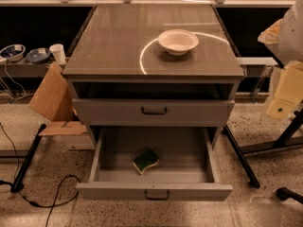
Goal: Pick sponge from middle drawer and place on counter
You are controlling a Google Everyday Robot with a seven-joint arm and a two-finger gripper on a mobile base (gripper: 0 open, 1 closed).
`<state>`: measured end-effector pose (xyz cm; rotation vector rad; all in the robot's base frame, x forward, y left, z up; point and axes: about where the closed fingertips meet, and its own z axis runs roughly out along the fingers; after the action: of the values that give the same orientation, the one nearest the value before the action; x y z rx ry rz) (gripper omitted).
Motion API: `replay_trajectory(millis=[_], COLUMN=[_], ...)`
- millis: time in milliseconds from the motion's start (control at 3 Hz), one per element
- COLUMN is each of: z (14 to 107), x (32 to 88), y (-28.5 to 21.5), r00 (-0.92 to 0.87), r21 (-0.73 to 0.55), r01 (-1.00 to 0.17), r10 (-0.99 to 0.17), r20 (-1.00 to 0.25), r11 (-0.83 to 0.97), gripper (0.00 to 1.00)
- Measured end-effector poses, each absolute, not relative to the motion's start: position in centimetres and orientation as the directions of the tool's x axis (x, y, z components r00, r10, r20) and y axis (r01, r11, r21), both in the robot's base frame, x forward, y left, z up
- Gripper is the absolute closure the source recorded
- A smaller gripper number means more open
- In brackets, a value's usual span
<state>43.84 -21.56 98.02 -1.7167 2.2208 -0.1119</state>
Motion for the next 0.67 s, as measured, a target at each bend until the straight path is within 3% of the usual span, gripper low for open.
replay_trajectory(millis=[667], z=[96.9], x=[43.6], y=[-20.1], r00=[-0.138], r21=[-0.303], r01=[-0.931], r10=[-0.966], r20=[-0.219], r11=[0.202], gripper=[0.00])
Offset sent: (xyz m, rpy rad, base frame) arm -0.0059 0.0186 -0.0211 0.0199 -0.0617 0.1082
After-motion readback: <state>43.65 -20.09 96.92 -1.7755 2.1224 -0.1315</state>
